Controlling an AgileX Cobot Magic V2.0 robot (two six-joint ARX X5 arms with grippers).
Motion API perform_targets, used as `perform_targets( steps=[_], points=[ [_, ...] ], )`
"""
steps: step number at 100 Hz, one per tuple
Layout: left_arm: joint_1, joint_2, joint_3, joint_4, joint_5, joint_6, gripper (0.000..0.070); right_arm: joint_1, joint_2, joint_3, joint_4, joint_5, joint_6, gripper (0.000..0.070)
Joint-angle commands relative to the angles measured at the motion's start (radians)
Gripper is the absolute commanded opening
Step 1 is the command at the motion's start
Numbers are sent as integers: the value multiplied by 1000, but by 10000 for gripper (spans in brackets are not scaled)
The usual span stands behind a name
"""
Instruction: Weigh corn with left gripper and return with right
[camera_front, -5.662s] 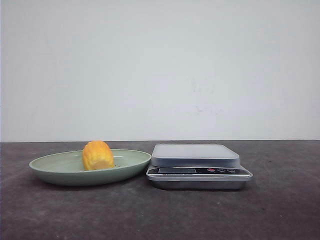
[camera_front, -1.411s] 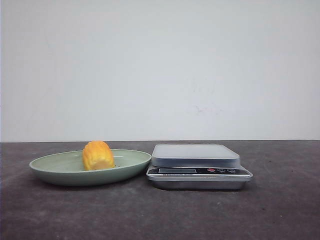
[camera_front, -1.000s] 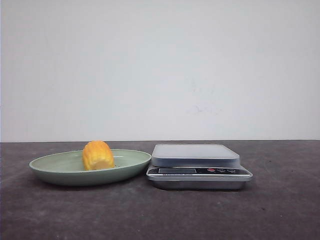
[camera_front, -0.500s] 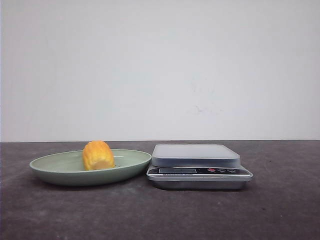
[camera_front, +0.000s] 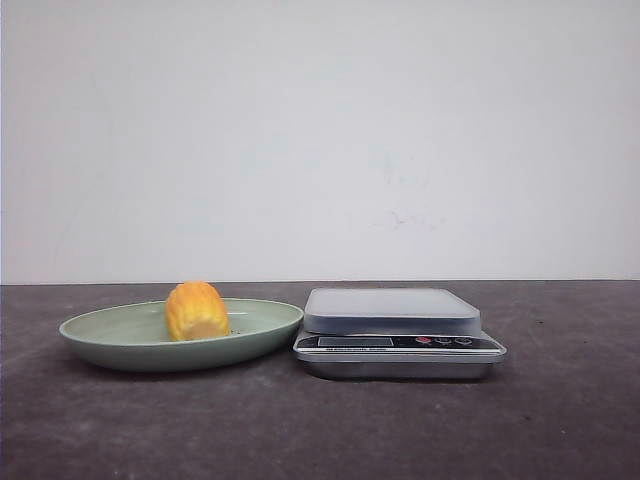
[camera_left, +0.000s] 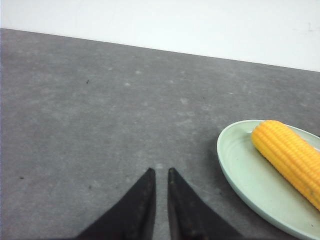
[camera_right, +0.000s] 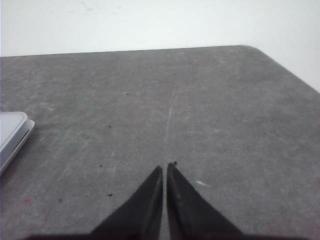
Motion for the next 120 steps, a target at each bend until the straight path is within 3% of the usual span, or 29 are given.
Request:
perform_targets(
  steps=[1, 120],
  points=[
    [2, 0, -18, -4, 3, 16, 0, -2, -2, -4, -7, 0, -22, 7],
    [2, 0, -18, -4, 3, 16, 0, -2, -2, -4, 19, 0, -51, 7]
  ],
)
